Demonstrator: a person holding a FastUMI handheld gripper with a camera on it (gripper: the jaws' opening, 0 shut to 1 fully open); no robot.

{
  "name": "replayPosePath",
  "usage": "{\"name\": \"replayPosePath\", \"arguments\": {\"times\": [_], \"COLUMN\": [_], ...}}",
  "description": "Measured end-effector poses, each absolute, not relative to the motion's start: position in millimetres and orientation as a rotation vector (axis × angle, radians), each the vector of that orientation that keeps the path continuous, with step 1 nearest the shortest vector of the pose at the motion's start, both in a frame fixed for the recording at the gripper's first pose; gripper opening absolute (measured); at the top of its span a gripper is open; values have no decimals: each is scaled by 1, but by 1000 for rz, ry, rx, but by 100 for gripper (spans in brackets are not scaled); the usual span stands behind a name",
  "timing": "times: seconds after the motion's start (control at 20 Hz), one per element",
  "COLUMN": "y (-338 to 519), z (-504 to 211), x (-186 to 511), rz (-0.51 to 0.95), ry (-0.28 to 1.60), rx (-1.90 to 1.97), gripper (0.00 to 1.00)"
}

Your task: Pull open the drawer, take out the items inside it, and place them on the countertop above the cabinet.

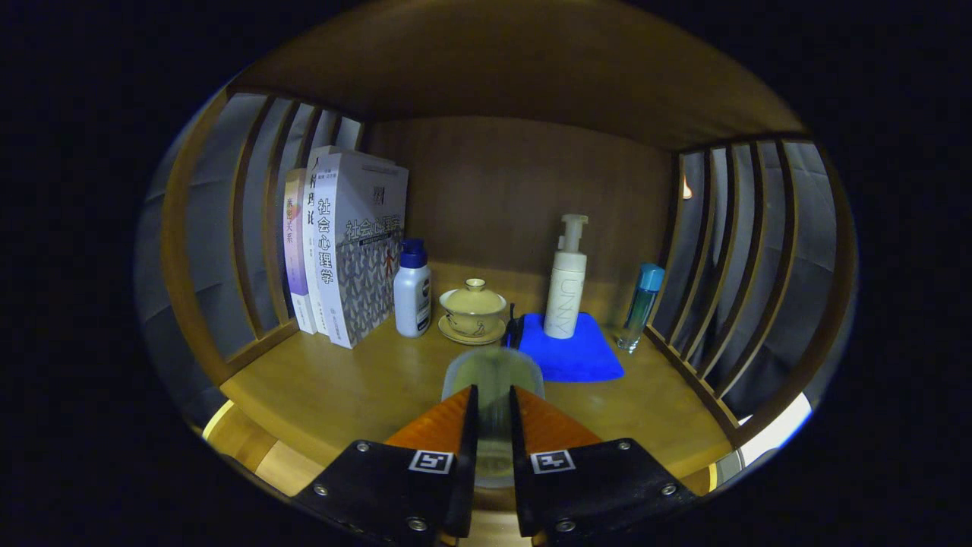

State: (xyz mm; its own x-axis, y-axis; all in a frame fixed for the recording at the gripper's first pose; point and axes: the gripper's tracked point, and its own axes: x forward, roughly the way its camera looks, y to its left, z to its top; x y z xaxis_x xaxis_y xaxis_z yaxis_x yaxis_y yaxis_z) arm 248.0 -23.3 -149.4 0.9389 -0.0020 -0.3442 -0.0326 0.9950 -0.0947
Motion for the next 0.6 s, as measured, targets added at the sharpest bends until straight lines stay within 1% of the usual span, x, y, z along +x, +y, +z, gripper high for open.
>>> {"name": "replayPosePath", "arguments": {"times": [0.1, 0.2, 0.35, 0.45, 0.55, 0.6], "y": [-27, -28, -29, -29, -22, -20], "z": [-157, -158, -141, -115, -84, -67], "x": [250, 247, 241, 228, 212, 203], "rz": [13, 16, 30, 26, 65, 80], "ry": [379, 379, 321, 243, 164, 130], "rx": [-68, -30, -3, 55, 111, 119], "gripper": [24, 29, 35, 65, 95, 95]}}
